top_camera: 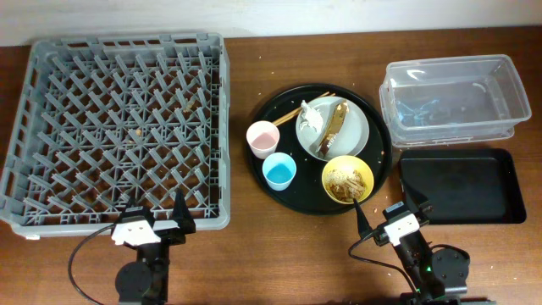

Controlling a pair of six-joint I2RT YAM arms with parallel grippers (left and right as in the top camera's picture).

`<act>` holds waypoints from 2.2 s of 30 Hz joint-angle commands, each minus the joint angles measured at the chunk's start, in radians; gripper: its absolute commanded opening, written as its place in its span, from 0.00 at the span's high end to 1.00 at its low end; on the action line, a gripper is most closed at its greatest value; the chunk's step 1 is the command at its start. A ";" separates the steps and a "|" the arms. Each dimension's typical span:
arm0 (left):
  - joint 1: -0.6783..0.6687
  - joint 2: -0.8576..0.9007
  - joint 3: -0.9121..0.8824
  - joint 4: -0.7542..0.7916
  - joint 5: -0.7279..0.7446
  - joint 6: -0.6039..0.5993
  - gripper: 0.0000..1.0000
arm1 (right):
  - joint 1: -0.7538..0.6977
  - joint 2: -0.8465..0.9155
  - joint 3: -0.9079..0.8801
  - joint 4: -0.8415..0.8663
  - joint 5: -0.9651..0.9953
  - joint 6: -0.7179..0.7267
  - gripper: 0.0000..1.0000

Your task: Sort waste into correct bins and load items into the dishwasher rack

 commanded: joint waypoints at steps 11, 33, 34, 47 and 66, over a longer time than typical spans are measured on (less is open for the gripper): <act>0.000 -0.005 -0.003 0.002 0.008 0.016 0.01 | 0.005 -0.004 -0.008 0.009 -0.025 0.004 0.01; 0.001 1.300 1.303 -0.788 0.446 0.015 0.01 | 0.092 1.612 1.305 -0.616 0.039 0.518 0.21; 0.001 1.315 1.303 -0.789 0.447 0.015 0.01 | 0.109 1.677 1.305 -0.571 0.096 0.547 0.25; 0.001 1.339 1.302 -0.800 0.446 0.016 0.01 | -0.021 1.612 1.363 -0.514 0.105 0.794 0.96; 0.001 1.339 1.302 -0.800 0.446 0.016 0.01 | 0.283 2.031 1.386 -0.291 0.358 0.562 0.23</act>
